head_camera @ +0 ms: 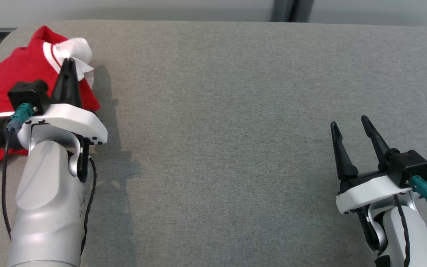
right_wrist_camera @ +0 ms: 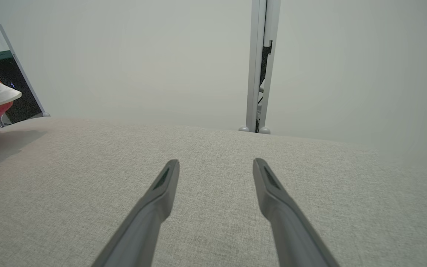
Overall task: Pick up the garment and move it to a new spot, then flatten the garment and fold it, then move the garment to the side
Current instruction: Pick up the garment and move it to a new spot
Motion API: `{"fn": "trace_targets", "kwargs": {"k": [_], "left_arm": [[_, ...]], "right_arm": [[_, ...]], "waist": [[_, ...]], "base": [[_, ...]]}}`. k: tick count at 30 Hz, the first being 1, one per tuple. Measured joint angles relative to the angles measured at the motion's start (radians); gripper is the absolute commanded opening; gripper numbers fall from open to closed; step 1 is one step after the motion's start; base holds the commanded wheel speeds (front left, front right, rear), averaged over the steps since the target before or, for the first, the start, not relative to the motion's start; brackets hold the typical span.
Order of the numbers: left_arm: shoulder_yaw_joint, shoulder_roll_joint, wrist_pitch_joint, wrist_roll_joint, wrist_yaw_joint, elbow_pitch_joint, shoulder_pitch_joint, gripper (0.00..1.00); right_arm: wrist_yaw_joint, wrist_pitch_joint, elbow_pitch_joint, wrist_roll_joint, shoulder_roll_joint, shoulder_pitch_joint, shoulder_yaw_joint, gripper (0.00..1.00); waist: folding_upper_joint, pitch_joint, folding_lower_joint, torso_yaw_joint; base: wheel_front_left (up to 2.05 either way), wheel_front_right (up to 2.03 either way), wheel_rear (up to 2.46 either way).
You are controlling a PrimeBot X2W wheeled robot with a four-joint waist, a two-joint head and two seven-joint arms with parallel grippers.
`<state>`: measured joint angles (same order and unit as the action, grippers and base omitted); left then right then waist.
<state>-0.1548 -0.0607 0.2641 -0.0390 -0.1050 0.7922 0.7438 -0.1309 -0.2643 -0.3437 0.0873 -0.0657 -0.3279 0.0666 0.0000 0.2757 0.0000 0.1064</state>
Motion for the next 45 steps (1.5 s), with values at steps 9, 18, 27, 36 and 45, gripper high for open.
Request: {"fn": "trace_targets", "kwargs": {"k": [9,18,27,36,45], "left_arm": [[0.264,0.012,0.0,-0.162,-0.017,-0.044,-0.061,0.0],[0.651,0.012,0.0,-0.336,0.046,-0.136,-0.104,0.0],[0.892,0.014,0.0,-0.43,0.09,-0.22,-0.1,0.0],[0.879,0.014,0.0,-0.44,0.134,-0.24,-0.106,1.0],[0.671,-0.016,0.0,-0.334,0.153,-0.257,-0.243,1.0]], "right_arm": [[0.0,0.0,-0.007,0.011,0.011,0.013,0.016,1.0],[0.0,0.0,-0.009,0.033,0.016,0.033,0.031,1.0],[0.0,0.0,-0.012,0.051,0.016,0.054,0.035,1.0],[0.0,0.0,-0.01,0.057,0.017,0.056,0.027,1.0],[0.0,0.0,-0.009,0.056,0.017,0.071,0.005,1.0]], "waist": [[0.0,-0.031,0.0,-0.095],[0.0001,-0.054,0.0,-0.214],[0.0,-0.07,0.0,-0.279],[0.0001,-0.074,0.0,-0.262],[0.0,-0.11,0.0,-0.208]], "base": [[0.0,0.0,0.0],[0.0,0.0,0.0],[0.0,0.0,0.0],[0.0,0.0,0.0],[0.0,0.0,0.0]]}}
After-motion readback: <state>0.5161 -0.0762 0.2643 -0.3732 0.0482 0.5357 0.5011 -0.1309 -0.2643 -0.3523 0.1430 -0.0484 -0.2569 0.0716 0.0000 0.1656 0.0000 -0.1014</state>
